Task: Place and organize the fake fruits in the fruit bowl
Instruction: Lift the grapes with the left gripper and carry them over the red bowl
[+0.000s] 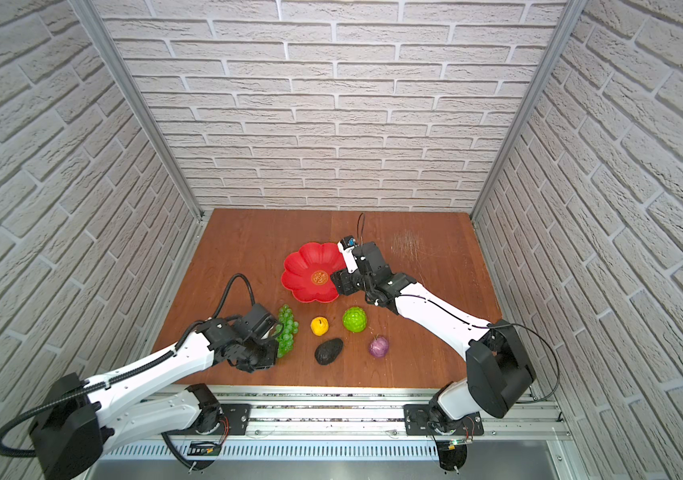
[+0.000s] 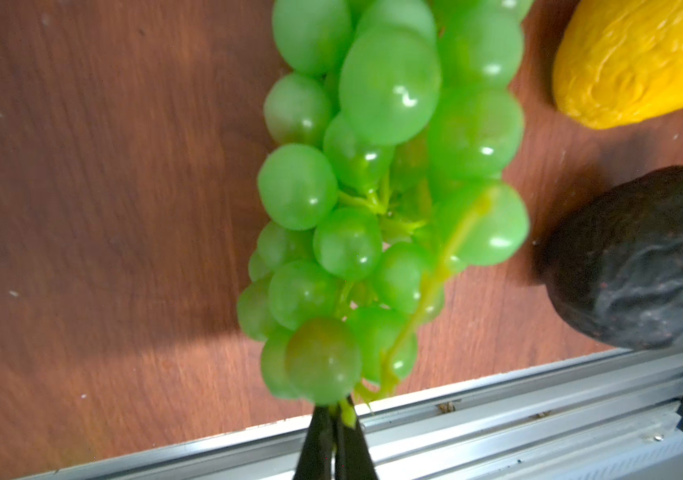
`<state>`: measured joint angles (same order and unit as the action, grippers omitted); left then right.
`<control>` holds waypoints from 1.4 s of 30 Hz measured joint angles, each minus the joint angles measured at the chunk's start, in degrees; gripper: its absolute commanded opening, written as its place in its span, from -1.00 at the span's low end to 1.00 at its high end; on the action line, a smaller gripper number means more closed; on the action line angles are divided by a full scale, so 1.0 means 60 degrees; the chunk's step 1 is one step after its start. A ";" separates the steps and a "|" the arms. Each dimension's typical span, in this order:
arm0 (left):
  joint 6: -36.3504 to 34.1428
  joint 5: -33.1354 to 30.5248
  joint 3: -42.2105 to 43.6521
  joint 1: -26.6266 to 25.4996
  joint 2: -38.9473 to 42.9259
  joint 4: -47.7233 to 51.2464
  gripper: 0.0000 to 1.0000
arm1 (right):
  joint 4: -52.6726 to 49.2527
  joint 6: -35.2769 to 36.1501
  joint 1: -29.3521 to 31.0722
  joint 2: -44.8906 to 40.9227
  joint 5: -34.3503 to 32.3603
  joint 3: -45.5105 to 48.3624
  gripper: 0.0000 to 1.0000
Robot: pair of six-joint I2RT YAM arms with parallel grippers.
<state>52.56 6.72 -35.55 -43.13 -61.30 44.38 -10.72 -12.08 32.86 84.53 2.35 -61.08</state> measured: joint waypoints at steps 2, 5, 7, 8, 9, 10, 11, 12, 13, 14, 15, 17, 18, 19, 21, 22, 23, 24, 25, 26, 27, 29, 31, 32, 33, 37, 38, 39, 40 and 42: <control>-0.0076 0.0004 -0.0164 0.0109 0.0076 0.0102 -1.00 | 0.0000 0.0000 0.0000 -0.0018 -0.0015 0.0007 0.41; -0.0226 0.0029 -0.0444 0.0266 0.0226 0.0237 -1.00 | 0.0022 0.0000 0.0000 -0.0106 -0.0029 0.0062 0.41; -0.0306 0.0040 -0.0674 0.0350 0.0339 0.0372 -1.00 | 0.0044 0.0000 0.0000 -0.0168 -0.0036 0.0120 0.41; -0.0364 0.0044 -0.0809 0.0408 0.0412 0.0430 -1.00 | 0.0044 0.0000 0.0000 -0.0178 -0.0036 0.0127 0.41; -0.0408 0.0058 -0.0914 0.0474 0.0481 0.0459 -1.00 | 0.0044 0.0000 0.0000 -0.0178 -0.0040 0.0127 0.41; -0.0481 0.0073 -0.1053 0.0579 0.0568 0.0484 -1.00 | 0.0047 -0.0025 0.0000 -0.0178 -0.0033 0.0127 0.41; -0.0550 0.0113 -0.1195 0.0699 0.0645 0.0506 -1.00 | 0.0044 -0.0058 0.0000 -0.0178 -0.0033 0.0127 0.41; -0.0627 0.0157 -0.1304 0.0805 0.0692 0.0528 -1.00 | 0.0047 -0.0113 0.0000 -0.0178 -0.0022 0.0127 0.41; -0.0721 0.0200 -0.1461 0.0929 0.0729 0.0550 -1.00 | 0.0058 -0.0175 0.0000 -0.0178 0.0007 0.0127 0.41; -0.0809 0.0226 -0.1599 0.1009 0.0736 0.0586 -1.00 | 0.0084 -0.0215 0.0000 -0.0178 0.0044 0.0127 0.41; -0.0885 0.0237 -0.1738 0.1086 0.0736 0.0616 -1.00 | 0.0117 -0.0255 0.0000 -0.0178 0.0080 0.0127 0.41; -0.1075 0.0273 -0.2040 0.1220 0.0736 0.0678 -1.00 | 0.0189 -0.0357 0.0000 -0.0182 0.0142 0.0124 0.41; -0.1140 0.0295 -0.2160 0.1279 0.0736 0.0714 -1.00 | 0.0208 -0.0386 0.0000 -0.0182 0.0168 0.0124 0.41; -0.1235 0.0361 -0.2306 0.1362 0.0736 0.0750 -1.00 | 0.0219 -0.0404 0.0000 -0.0182 0.0178 0.0124 0.41; -0.1366 0.0550 -0.2557 0.1523 0.0736 0.0776 -1.00 | 0.0219 -0.0433 0.0000 -0.0204 0.0197 0.0124 0.41; -0.1443 0.0652 -0.2703 0.1647 0.0736 0.0805 -1.00 | 0.0219 -0.0437 0.0000 -0.0233 0.0200 0.0124 0.41; -0.1508 0.0729 -0.2845 0.1774 0.0736 0.0856 -1.00 | 0.0219 -0.0444 0.0000 -0.0270 0.0200 0.0127 0.41; -0.1555 0.0790 -0.2983 0.1887 0.0736 0.0892 -1.00 | 0.0219 -0.0455 0.0000 -0.0321 0.0197 0.0127 0.41; -0.1610 0.0867 -0.3177 0.2014 0.0729 0.0940 -1.00 | 0.0222 -0.0459 0.0000 -0.0379 0.0197 0.0127 0.41; -0.1676 0.0929 -0.3373 0.2116 0.0707 0.0987 -1.00 | 0.0222 -0.0463 0.0000 -0.0455 0.0197 0.0127 0.41; -0.1749 0.0987 -0.3592 0.2204 0.0670 0.1042 -1.00 | 0.0222 -0.0463 0.0000 -0.0521 0.0193 0.0127 0.41; -0.1916 0.1078 -0.4182 0.2364 0.0495 0.1158 -1.00 | 0.0248 -0.0463 0.0000 -0.0652 0.0189 0.0127 0.41; -0.2084 0.1147 -0.4736 0.2477 0.0270 0.1191 -1.00 | 0.0255 -0.0463 0.0000 -0.0736 0.0186 0.0127 0.41; -0.2164 0.1202 -0.5009 0.2528 0.0146 0.1209 -1.00 | 0.0255 -0.0463 0.0000 -0.0754 0.0186 0.0127 0.41; -0.2233 0.1260 -0.5231 0.2579 0.0025 0.1213 -1.00 | 0.0255 -0.0463 0.0000 -0.0761 0.0186 0.0127 0.41; -0.2499 0.1526 -0.6007 0.2834 -0.0503 0.1202 -1.00 | 0.0251 -0.0463 0.0000 -0.0765 0.0175 0.0160 0.41; -0.2575 0.1581 -0.6182 0.2907 -0.0656 0.1195 -1.00 | 0.0244 -0.0463 0.0000 -0.0769 0.0171 0.0168 0.41; -0.2630 0.1625 -0.6328 0.2969 -0.0794 0.1184 -1.00 | 0.0244 -0.0463 0.0000 -0.0769 0.0164 0.0175 0.41; -0.2688 0.1676 -0.6481 0.3031 -0.0936 0.1184 -1.00 | 0.0248 -0.0463 0.0000 -0.0772 0.0157 0.0182 0.41; -0.2823 0.1792 -0.6739 0.3129 -0.1184 0.1162 -1.00 | 0.0244 -0.0459 0.0000 -0.0809 0.0146 0.0222 0.41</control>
<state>35.62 17.47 -75.99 -24.36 -68.40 51.35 -9.26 -14.83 32.86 79.68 3.22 -59.75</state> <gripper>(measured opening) 0.048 0.707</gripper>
